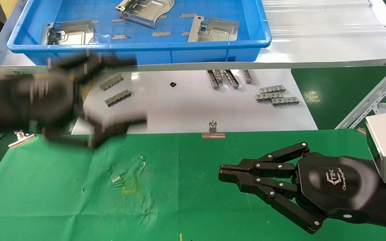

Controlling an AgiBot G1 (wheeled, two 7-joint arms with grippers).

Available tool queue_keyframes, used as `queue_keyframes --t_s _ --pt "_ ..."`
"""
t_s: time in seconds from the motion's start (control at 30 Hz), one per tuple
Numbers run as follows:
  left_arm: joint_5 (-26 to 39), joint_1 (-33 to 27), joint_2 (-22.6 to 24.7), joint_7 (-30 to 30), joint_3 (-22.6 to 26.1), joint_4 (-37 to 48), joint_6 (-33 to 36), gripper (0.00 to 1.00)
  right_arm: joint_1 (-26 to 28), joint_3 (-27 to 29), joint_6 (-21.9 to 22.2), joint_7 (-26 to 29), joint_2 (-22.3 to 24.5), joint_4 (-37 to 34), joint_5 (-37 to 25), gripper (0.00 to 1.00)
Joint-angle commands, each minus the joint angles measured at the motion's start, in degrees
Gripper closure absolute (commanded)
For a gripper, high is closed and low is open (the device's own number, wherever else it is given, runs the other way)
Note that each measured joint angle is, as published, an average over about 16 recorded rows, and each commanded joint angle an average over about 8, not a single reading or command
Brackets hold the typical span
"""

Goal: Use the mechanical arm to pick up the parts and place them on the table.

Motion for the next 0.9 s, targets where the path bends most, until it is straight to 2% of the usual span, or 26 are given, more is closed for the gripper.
queue_keyframes --t_s 0.03,0.13,0.23,0.37,0.47,0.5,0.73,0.77,0.9 --pt "2.6 -5.9 2.2 0.2 1.2 4.4 0.6 0.0 0.0 0.0 0.0 0.0 0.0 0.0 0.0 0.0" --pt "9.1 -14.4 7.3 1.5 3.8 15.0 -4.4 0.0 0.0 0.0 0.0 0.0 0.0 0.0 0.0 0.0" --pt "15.5 -21.0 13.1 3.0 6.2 25.7 -13.2 0.0 0.0 0.0 0.0 0.0 0.0 0.0 0.0 0.0" --pt "21.6 -26.6 20.4 4.6 8.6 38.0 -26.6 0.0 0.0 0.0 0.0 0.0 0.0 0.0 0.0 0.0" --pt "24.0 -29.1 24.6 4.8 9.7 44.6 -33.9 0.01 0.0 0.0 0.0 0.0 0.0 0.0 0.0 0.0" --pt "24.5 -29.7 25.6 4.7 10.0 46.3 -35.7 0.08 0.0 0.0 0.0 0.0 0.0 0.0 0.0 0.0" --pt "25.9 -31.5 30.4 2.3 10.8 53.6 -42.9 0.95 0.0 0.0 0.0 0.0 0.0 0.0 0.0 0.0" --pt "26.0 -31.5 30.7 1.9 10.8 54.1 -43.4 1.0 0.0 0.0 0.0 0.0 0.0 0.0 0.0 0.0" --pt "26.0 -31.1 31.3 0.5 10.8 54.8 -44.5 1.0 0.0 0.0 0.0 0.0 0.0 0.0 0.0 0.0"
